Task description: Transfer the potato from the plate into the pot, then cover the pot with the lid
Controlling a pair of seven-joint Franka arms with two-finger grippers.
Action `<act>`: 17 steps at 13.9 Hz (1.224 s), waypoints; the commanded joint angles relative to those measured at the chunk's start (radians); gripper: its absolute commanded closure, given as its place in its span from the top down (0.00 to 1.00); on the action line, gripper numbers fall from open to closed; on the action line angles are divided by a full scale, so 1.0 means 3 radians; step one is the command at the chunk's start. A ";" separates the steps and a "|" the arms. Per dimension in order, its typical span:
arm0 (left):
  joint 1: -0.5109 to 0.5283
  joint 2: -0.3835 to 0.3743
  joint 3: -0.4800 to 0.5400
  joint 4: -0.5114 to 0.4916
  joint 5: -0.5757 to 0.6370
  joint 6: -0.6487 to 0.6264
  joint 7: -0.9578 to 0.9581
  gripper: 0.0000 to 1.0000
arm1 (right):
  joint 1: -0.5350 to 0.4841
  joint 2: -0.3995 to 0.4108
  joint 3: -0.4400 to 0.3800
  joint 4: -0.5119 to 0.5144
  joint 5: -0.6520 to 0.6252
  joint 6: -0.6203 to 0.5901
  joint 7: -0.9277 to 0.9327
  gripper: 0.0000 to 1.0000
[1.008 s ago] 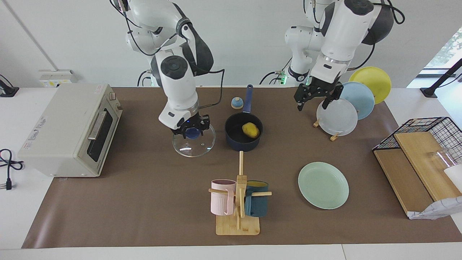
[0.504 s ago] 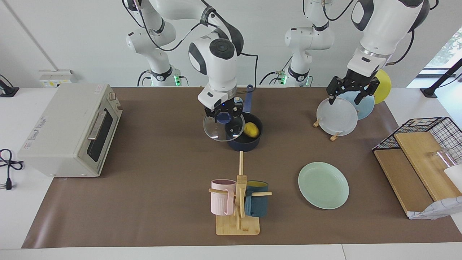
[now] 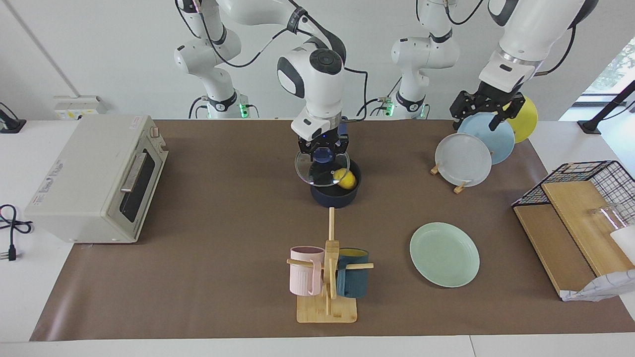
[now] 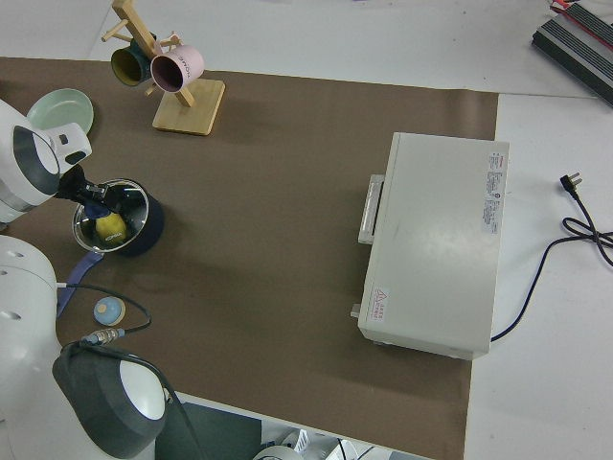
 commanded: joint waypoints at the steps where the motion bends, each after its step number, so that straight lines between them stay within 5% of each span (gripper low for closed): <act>1: 0.0069 0.0215 -0.0028 0.0220 0.0047 -0.0062 -0.0004 1.00 | 0.0004 -0.0095 -0.0007 -0.0139 -0.0085 0.0193 0.0067 0.61; 17: 0.0171 0.0103 -0.0120 0.0158 0.0032 -0.0098 -0.0004 1.00 | 0.0035 0.0078 -0.0002 -0.0155 -0.0198 0.0393 0.0041 0.61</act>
